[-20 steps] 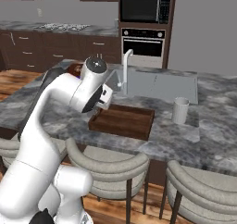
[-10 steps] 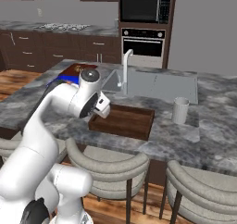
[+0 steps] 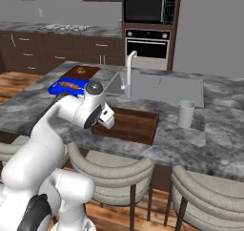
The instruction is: Take the cupcakes from the fridge and place them on the empty tray on the dining counter.
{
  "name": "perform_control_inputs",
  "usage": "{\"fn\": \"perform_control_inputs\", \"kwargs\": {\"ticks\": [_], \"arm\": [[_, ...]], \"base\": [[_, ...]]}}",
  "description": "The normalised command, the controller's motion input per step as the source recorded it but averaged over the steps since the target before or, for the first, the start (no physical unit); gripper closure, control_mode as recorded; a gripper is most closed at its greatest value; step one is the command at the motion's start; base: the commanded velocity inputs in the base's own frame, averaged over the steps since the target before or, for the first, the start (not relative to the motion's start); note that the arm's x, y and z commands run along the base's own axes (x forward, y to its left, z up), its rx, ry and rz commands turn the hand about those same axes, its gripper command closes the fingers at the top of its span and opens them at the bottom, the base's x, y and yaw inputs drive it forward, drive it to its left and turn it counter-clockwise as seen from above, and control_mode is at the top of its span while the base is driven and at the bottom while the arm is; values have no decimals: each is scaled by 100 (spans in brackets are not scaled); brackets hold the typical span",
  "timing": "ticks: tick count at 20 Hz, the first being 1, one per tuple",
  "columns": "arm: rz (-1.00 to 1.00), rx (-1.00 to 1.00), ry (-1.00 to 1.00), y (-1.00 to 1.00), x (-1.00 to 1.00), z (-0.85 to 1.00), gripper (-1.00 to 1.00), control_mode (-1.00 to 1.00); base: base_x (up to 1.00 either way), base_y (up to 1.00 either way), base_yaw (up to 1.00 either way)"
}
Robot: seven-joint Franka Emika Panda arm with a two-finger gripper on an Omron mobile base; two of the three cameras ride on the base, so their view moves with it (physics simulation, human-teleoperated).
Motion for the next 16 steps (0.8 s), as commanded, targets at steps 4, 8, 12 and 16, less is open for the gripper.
{"fn": "perform_control_inputs", "kwargs": {"ticks": [4,8,12,16], "arm": [[0,0,0,-6,41,-25,100,-100],[2,-1,0,0,24,-15,100,-100],[1,-2,0,-2,7,-1,100,-100],[0,-4,0,-5,0,0,100,-100]], "base": [[0,0,0],[0,0,0],[0,0,0],[0,0,0]]}}
